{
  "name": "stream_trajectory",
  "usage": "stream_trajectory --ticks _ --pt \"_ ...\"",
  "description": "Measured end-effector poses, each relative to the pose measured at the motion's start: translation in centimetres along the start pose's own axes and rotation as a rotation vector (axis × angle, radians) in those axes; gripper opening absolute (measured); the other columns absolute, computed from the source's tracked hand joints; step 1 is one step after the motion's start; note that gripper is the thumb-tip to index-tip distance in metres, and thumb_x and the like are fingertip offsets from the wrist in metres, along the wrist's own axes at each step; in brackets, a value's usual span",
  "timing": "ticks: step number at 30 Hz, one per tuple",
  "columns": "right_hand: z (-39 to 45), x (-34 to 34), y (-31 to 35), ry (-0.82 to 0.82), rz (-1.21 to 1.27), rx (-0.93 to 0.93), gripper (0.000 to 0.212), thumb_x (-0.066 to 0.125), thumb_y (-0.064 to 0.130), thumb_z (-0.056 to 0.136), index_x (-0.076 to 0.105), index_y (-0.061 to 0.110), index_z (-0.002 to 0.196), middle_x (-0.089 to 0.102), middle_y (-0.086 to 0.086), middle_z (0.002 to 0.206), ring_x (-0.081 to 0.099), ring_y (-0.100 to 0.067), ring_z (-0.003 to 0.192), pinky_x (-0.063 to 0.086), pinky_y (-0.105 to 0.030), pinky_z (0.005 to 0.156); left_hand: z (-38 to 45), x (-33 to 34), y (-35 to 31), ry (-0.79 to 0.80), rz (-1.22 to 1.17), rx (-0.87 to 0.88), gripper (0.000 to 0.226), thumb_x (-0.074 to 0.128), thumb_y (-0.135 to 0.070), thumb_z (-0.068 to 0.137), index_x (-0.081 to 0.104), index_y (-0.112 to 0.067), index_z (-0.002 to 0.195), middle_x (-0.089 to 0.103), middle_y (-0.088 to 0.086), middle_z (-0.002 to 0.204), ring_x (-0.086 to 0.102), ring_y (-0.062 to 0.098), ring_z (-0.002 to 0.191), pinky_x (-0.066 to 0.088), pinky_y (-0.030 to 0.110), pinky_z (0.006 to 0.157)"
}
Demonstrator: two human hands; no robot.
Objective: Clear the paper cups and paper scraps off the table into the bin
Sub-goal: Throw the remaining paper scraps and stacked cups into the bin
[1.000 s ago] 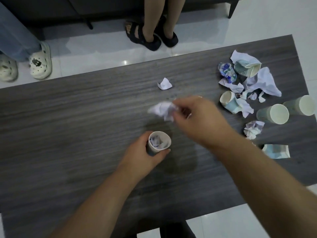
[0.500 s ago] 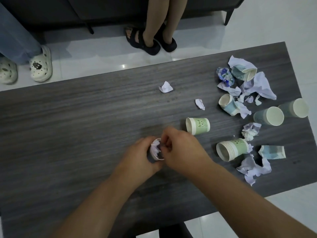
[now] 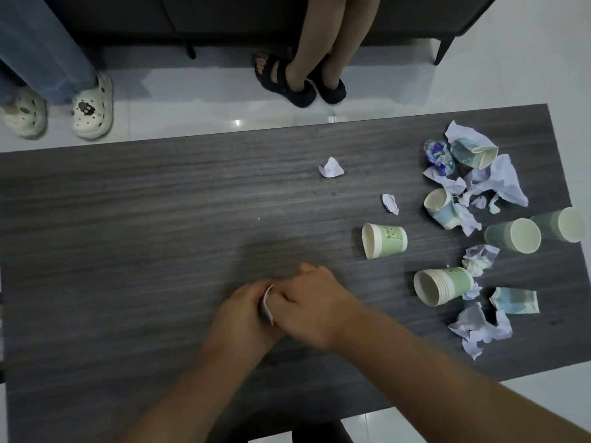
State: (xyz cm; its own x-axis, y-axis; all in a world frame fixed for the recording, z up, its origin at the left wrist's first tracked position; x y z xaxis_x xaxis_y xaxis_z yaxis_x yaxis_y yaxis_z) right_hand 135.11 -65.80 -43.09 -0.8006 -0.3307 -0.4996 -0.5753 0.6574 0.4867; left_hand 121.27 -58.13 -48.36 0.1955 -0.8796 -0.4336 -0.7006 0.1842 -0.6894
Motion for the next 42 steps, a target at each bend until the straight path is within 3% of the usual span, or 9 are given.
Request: stream_trajectory --ticks 6,10,12,16,21,27,31,34,42 --pt "1.5 -3.6 1.7 -0.227 -0.009 0.004 0.051 0.029 0.059 0.081 0.066 0.026 0.069 0.064 0.004 0.087 0.055 -0.023 0.097 0.046 -0.035 0.097 1.3 -0.8 0.5 -0.154 -0.135 0.015 0.033 0.076 -0.059 0.067 0.069 -0.059 0.099 0.072 -0.035 0.100 0.068 -0.016 0.094 0.048 0.003 0.074" --pt "5.6 -8.9 -1.4 -0.679 0.243 0.147 0.021 0.058 0.037 0.086 0.073 0.028 0.098 0.060 0.002 0.108 0.062 -0.018 0.090 0.051 -0.032 0.084 1.3 -2.3 2.6 -0.266 -0.126 0.028 0.048 0.082 -0.068 0.068 0.068 -0.054 0.112 0.062 -0.023 0.114 0.062 -0.012 0.105 0.048 0.010 0.081" --pt "8.6 -11.2 -3.9 -0.758 0.225 0.255 0.035 0.061 0.027 0.090 0.065 0.023 0.124 0.053 -0.007 0.129 0.062 -0.027 0.097 0.052 -0.036 0.090 1.1 -2.6 3.6 -0.252 -0.166 0.013 0.049 0.085 -0.067 0.068 0.066 -0.060 0.113 0.062 -0.024 0.114 0.064 -0.009 0.105 0.050 0.014 0.082" --pt "13.4 -12.3 -7.4 -0.580 0.221 0.475 0.059 0.067 0.036 0.090 0.043 0.019 0.141 0.035 -0.015 0.143 0.062 -0.038 0.106 0.054 -0.044 0.101 0.8 -2.6 5.2 -0.207 -0.157 0.020 0.046 0.094 -0.053 0.074 0.068 -0.058 0.111 0.065 -0.031 0.116 0.066 -0.004 0.108 0.050 0.016 0.084" --pt "14.1 -11.1 -9.5 -0.541 0.183 0.501 0.035 0.059 0.019 0.099 0.056 0.009 0.132 0.052 -0.019 0.139 0.061 -0.039 0.118 0.052 -0.042 0.103 1.0 -2.5 5.4 -0.184 -0.135 0.040 0.042 0.095 -0.046 0.077 0.066 -0.064 0.103 0.069 -0.033 0.113 0.068 -0.007 0.105 0.047 0.002 0.078" --pt "8.6 -14.8 -13.5 -0.634 0.233 0.463 0.028 0.056 0.011 0.088 0.061 0.022 0.114 0.062 -0.006 0.105 0.062 -0.018 0.078 0.048 -0.026 0.060 2.3 -2.7 4.6 -0.183 -0.189 0.056 0.043 0.094 -0.046 0.079 0.067 -0.061 0.108 0.073 -0.026 0.110 0.070 -0.004 0.103 0.053 0.018 0.084" --pt "6.2 -14.3 -17.1 -0.448 0.103 0.623 0.042 0.070 0.017 0.094 0.060 0.011 0.134 0.071 -0.017 0.117 0.070 -0.033 0.104 0.055 -0.034 0.087 2.9 -2.2 3.5 -0.180 -0.217 0.034 0.049 0.096 -0.045 0.077 0.063 -0.070 0.103 0.070 -0.034 0.111 0.067 -0.009 0.102 0.054 0.022 0.082" --pt "6.2 -12.9 -18.5 -0.424 0.026 0.692 0.048 0.069 0.023 0.099 0.053 0.010 0.142 0.067 -0.017 0.131 0.064 -0.035 0.123 0.040 -0.031 0.085 2.9 -1.1 2.7 -0.168 -0.214 0.057 0.048 0.096 -0.045 0.077 0.064 -0.069 0.104 0.070 -0.033 0.112 0.068 -0.008 0.103 0.050 0.017 0.081" --pt "6.6 -11.6 -18.4 -0.342 0.006 0.708 0.037 0.052 0.027 0.106 0.064 -0.003 0.123 0.067 -0.024 0.125 0.066 -0.038 0.112 0.049 -0.036 0.084 1.8 0.4 1.3 -0.113 -0.192 0.069 0.050 0.096 -0.038 0.079 0.066 -0.068 0.105 0.073 -0.027 0.109 0.071 -0.002 0.102 0.055 0.021 0.084"
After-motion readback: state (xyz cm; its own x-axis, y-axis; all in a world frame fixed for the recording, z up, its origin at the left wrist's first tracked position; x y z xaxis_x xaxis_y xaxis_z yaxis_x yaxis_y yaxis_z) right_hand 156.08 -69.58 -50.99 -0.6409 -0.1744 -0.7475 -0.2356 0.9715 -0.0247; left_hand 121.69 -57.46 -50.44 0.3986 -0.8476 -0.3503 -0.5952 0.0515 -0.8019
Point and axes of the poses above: each hand's wrist, its own z-axis towards the middle knuckle, its own x-axis out of the palm, y = z × x, the point moved 2 cm from there along z, towards the middle knuckle
